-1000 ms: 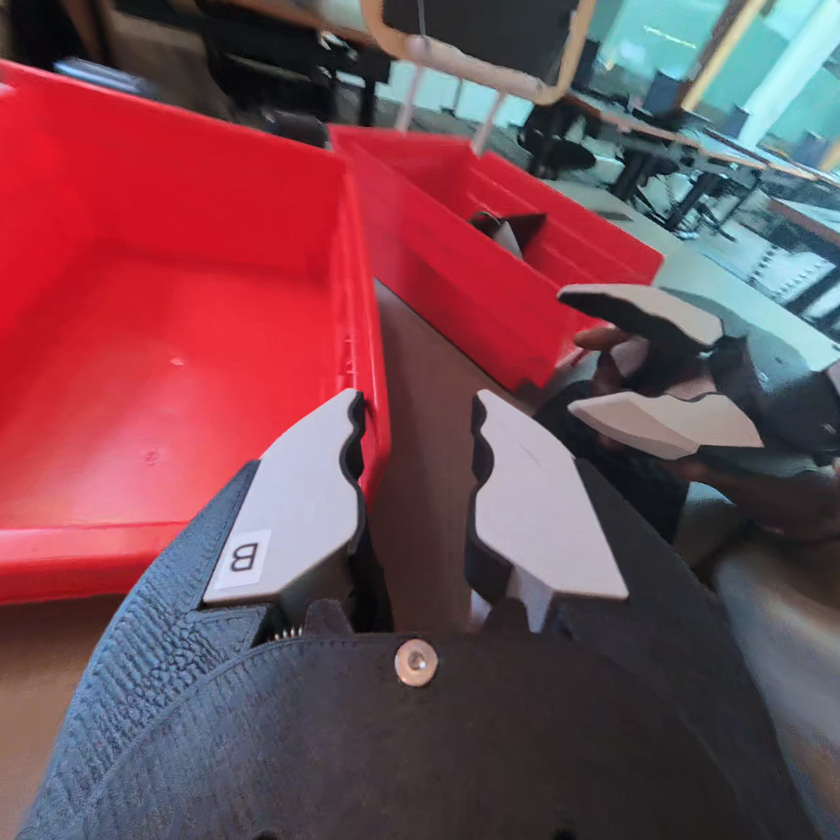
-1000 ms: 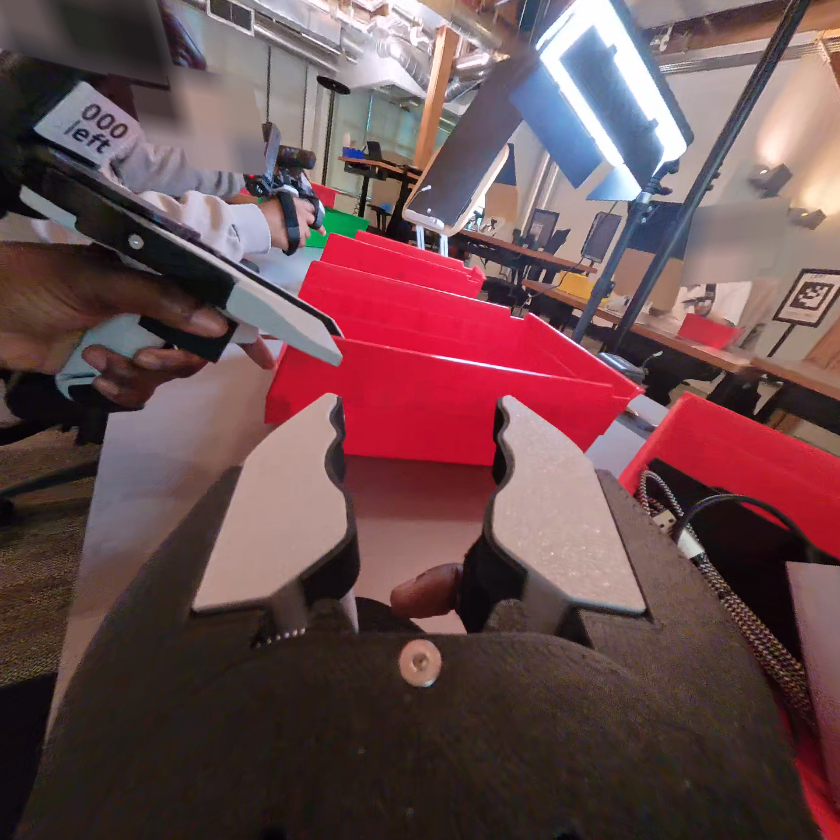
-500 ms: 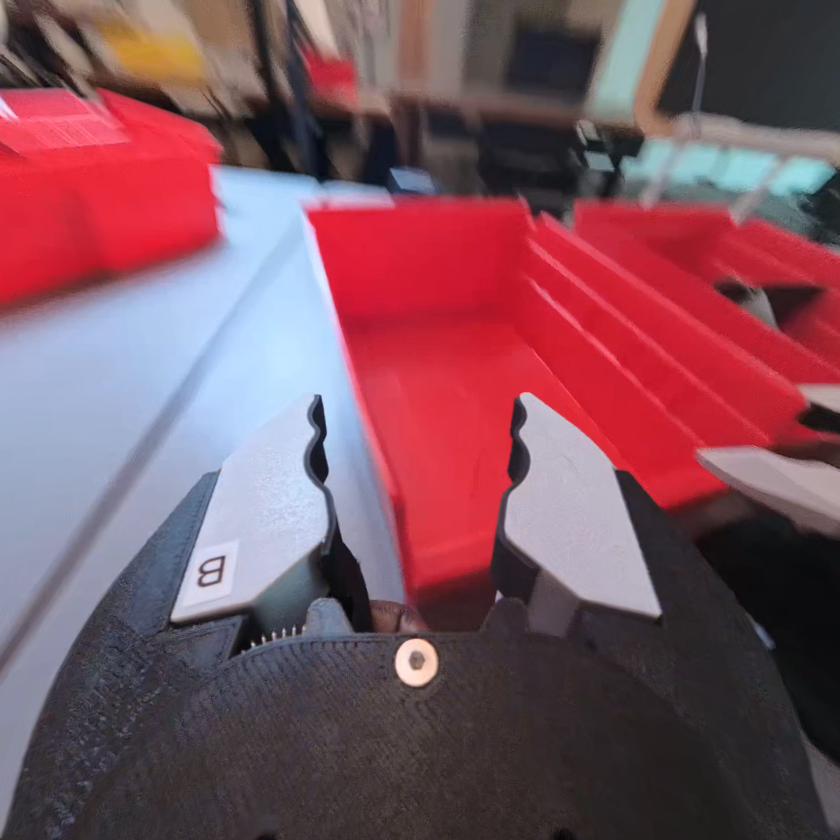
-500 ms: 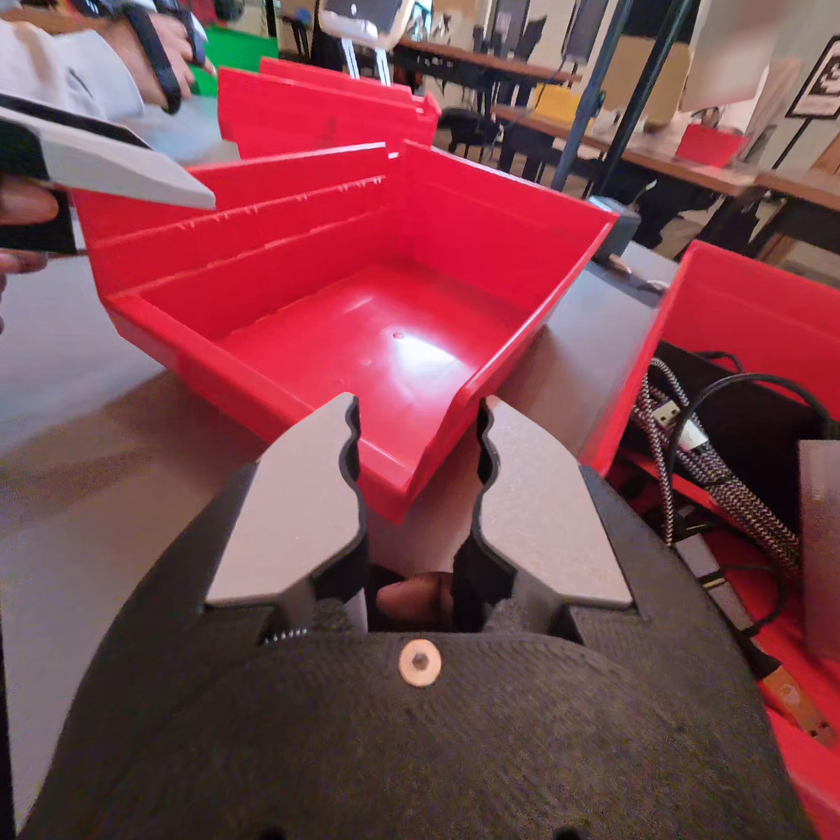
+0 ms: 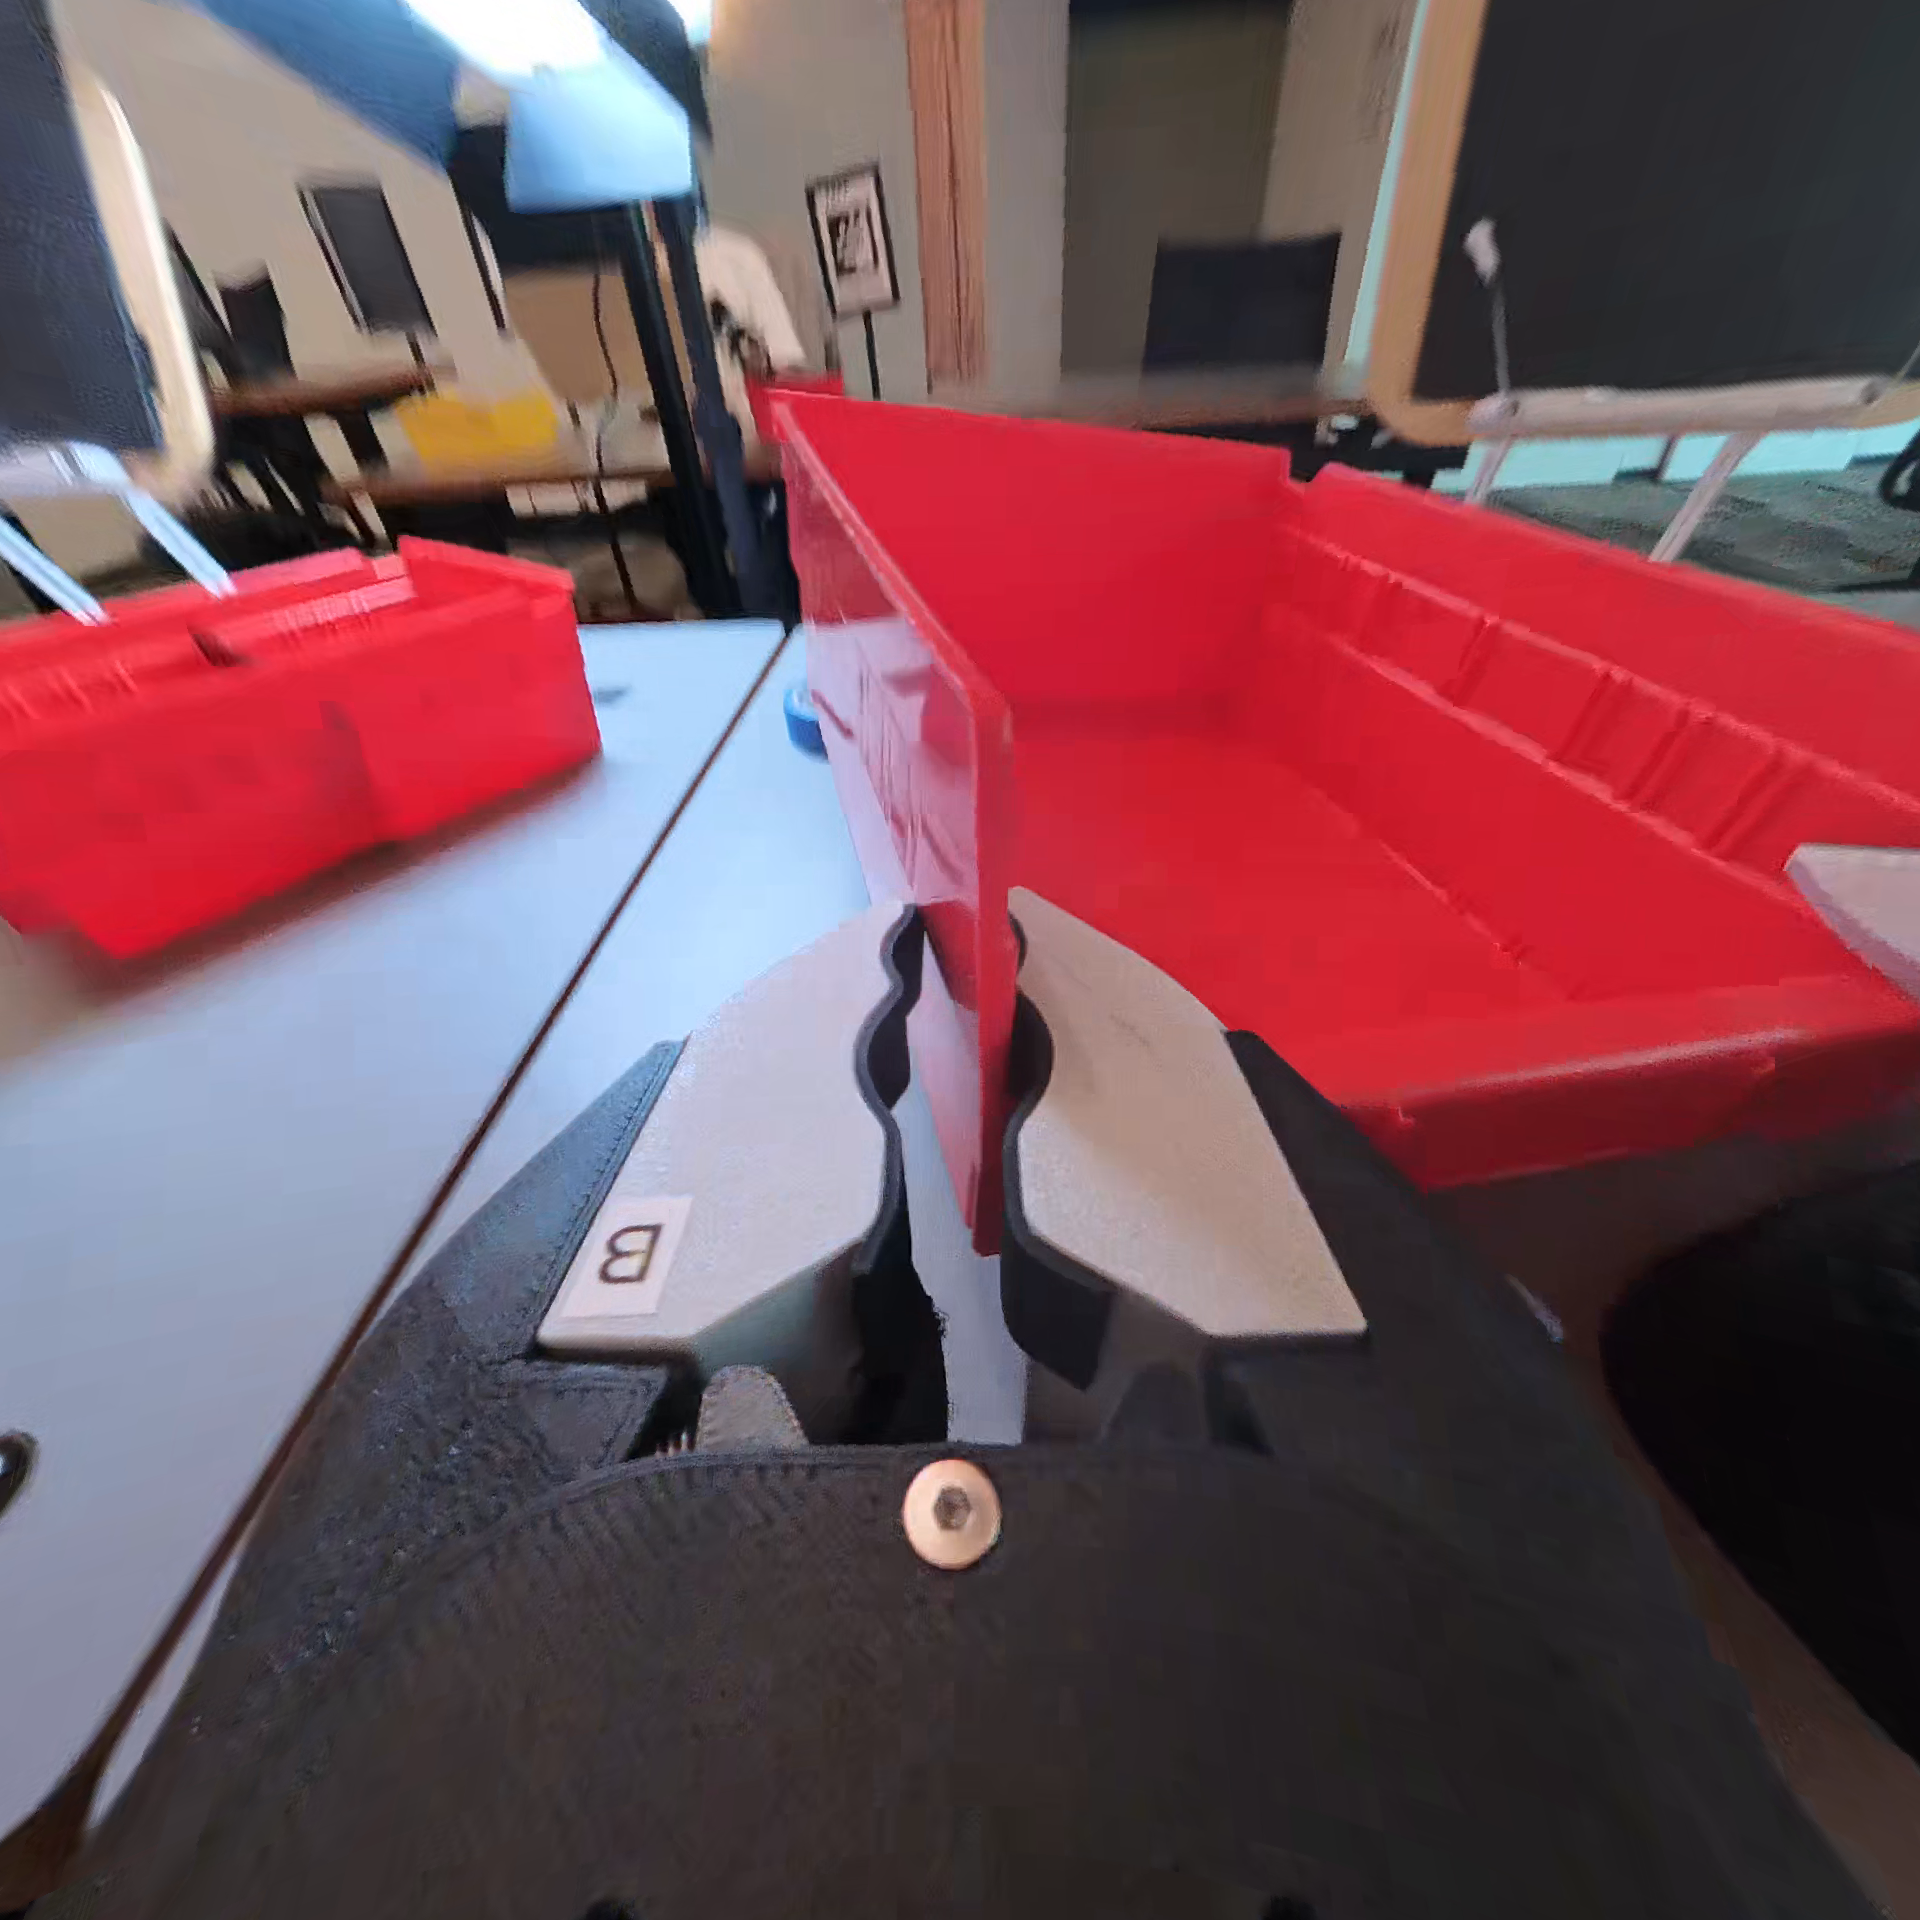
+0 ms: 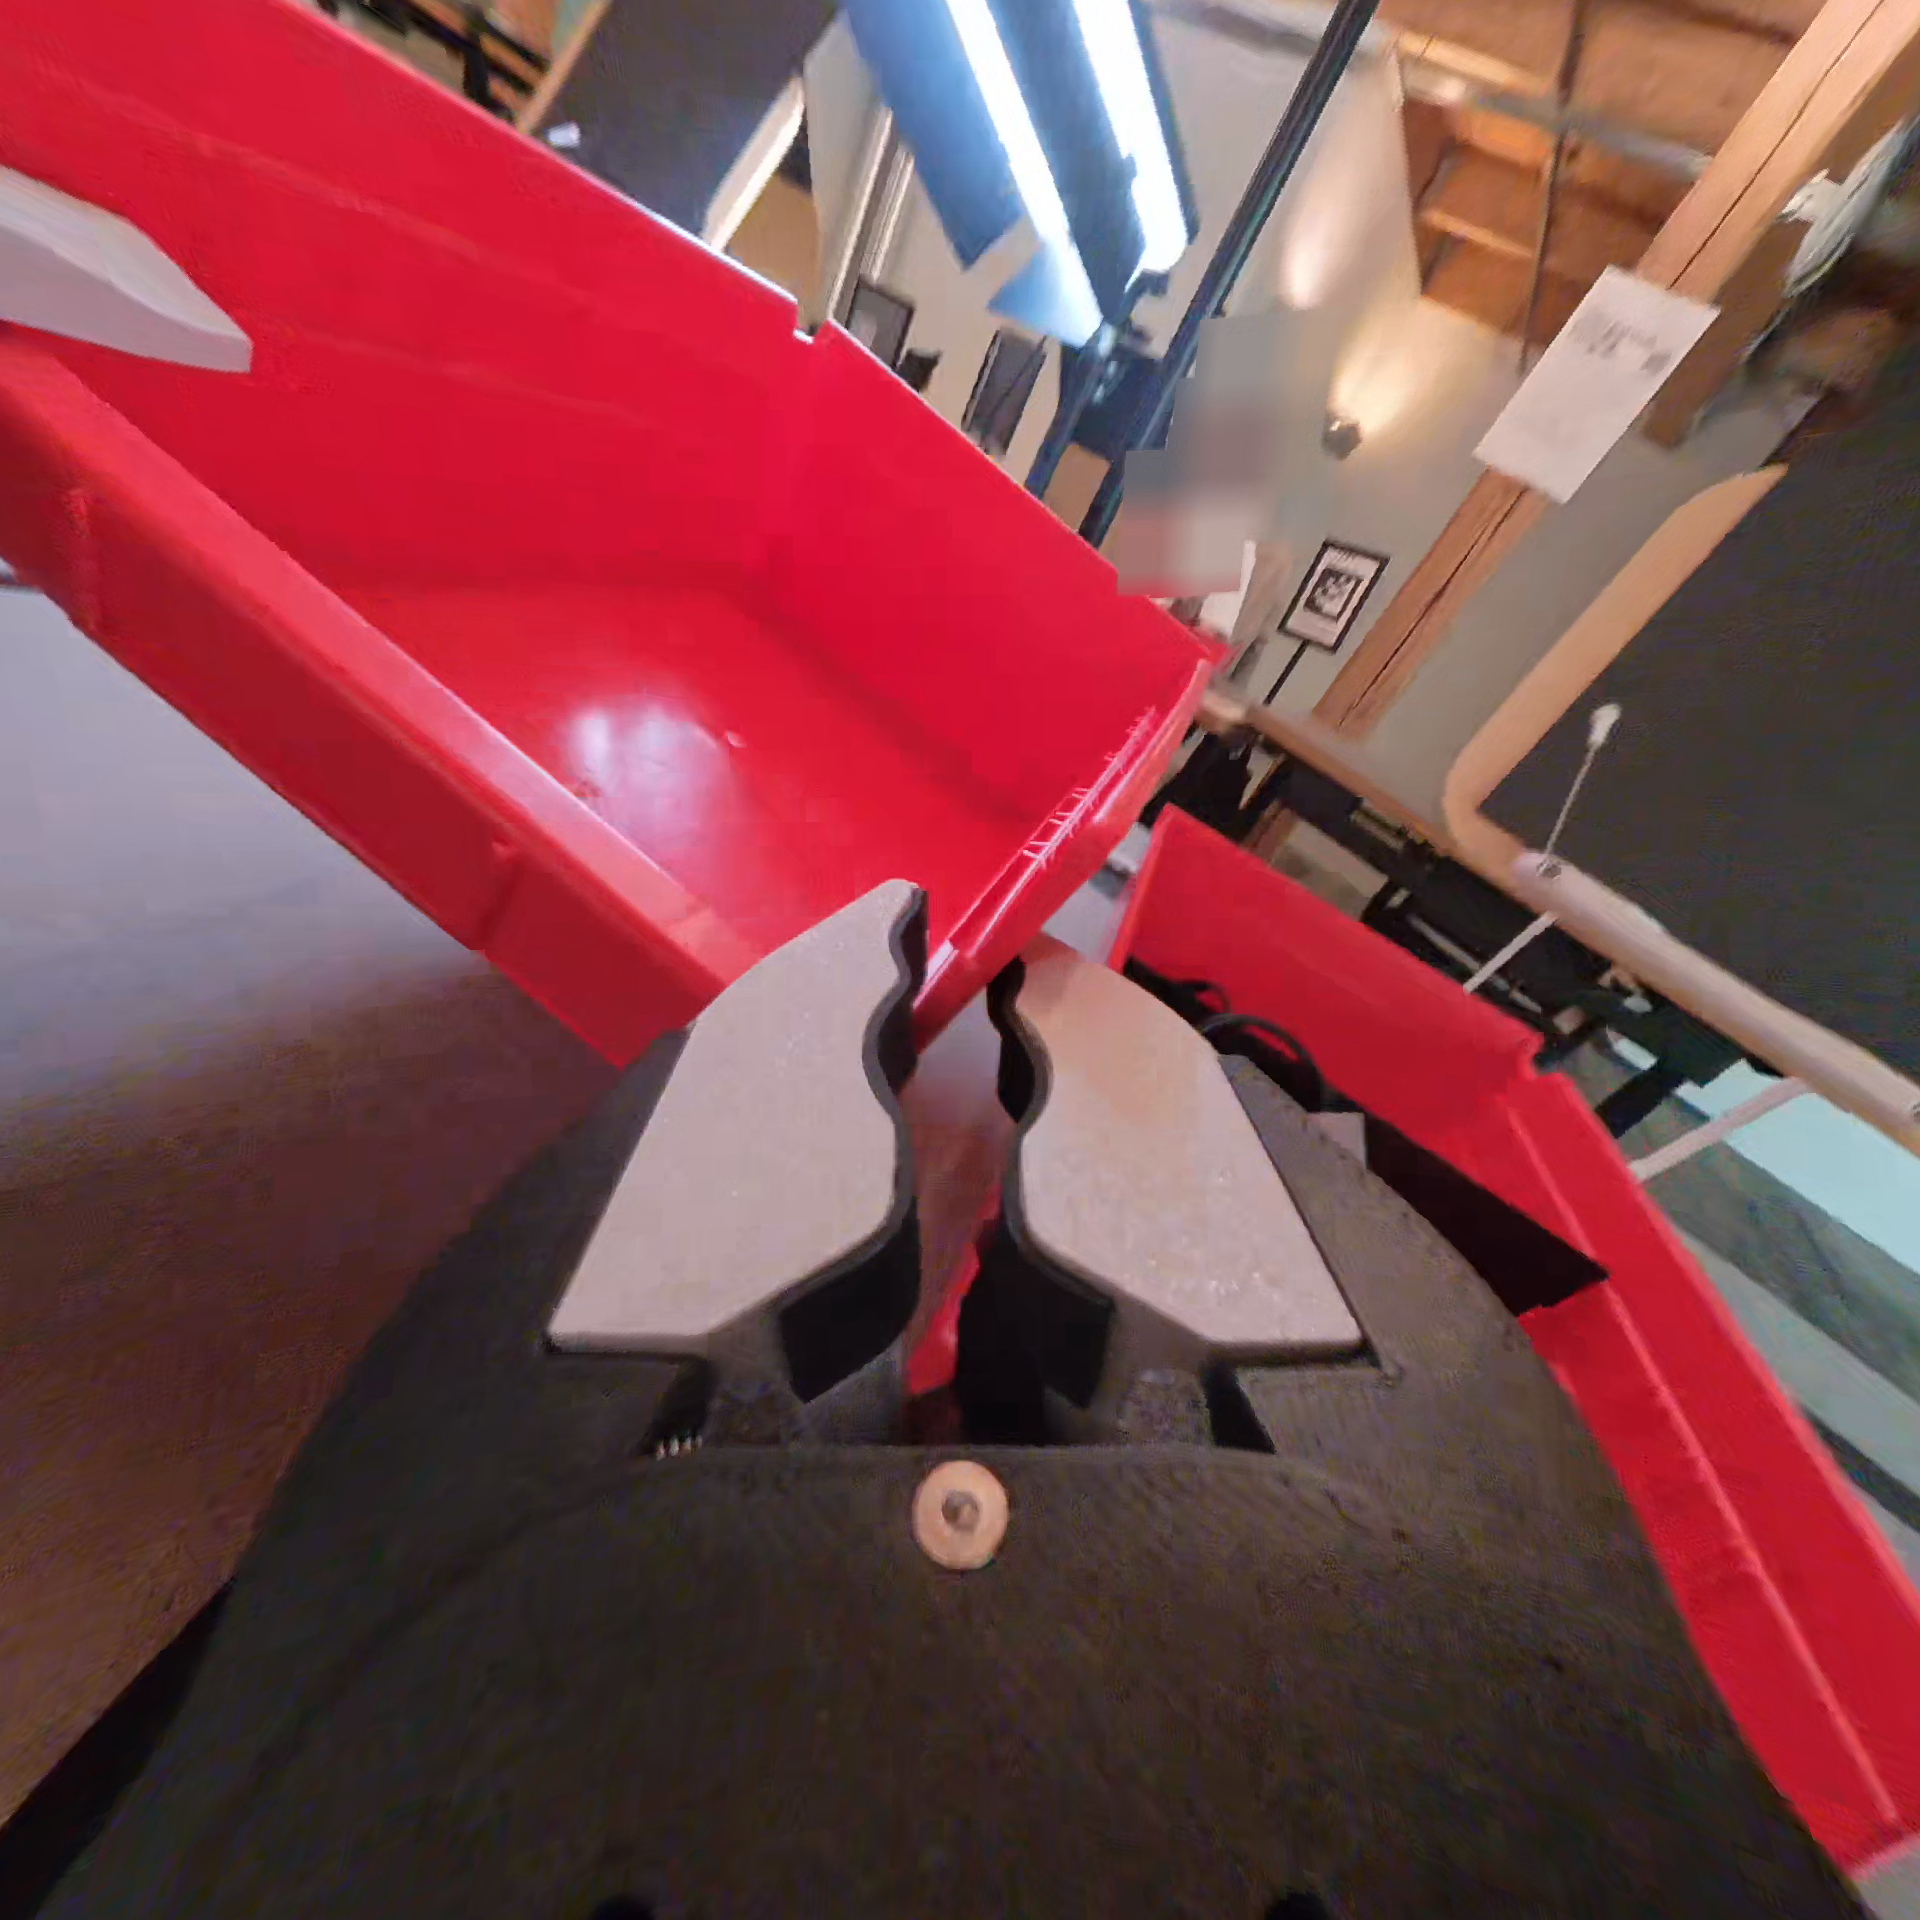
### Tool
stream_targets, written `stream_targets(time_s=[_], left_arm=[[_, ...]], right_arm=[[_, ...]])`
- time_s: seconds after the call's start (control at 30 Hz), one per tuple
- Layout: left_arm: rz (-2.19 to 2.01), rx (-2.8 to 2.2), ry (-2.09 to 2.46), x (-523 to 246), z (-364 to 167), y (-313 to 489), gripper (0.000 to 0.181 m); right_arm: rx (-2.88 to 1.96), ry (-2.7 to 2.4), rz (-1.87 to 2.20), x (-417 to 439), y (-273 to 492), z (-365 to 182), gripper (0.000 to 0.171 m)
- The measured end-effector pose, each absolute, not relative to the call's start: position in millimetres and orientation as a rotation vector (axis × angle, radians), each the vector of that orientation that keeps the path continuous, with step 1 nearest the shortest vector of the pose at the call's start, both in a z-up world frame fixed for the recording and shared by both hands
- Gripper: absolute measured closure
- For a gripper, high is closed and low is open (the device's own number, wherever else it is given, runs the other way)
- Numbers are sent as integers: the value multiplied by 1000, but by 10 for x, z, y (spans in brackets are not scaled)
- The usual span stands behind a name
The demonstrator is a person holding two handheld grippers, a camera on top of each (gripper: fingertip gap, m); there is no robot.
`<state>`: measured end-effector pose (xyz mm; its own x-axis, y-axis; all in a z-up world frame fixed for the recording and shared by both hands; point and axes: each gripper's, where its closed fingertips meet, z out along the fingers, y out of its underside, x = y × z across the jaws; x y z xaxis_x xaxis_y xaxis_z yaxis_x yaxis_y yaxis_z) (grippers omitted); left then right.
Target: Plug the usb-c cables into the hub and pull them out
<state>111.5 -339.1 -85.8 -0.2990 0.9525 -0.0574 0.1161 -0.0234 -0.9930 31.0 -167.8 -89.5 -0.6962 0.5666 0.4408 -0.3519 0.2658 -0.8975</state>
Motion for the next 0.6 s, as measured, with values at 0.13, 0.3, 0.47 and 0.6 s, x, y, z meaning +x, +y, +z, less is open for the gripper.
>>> stream_targets(time_s=[0.13, 0.3, 0.47, 0.6], left_arm=[[1629, -1044, -1243, 1214, -258, -3046, 170], [1679, -906, -910, 1070, 212, -2260, 169], [1425, -966, -747, 620, 170, -1232, 166], [1193, -1115, -733, 166, -102, -339, 164]], right_arm=[[-105, -1448, 1563, 394, -1298, -225, 163], [-85, -1113, 1455, 414, -438, 313, 164], [-141, -1052, 1295, 244, 625, 287, 163], [-270, -1067, 1180, 110, 1527, 99, 165]])
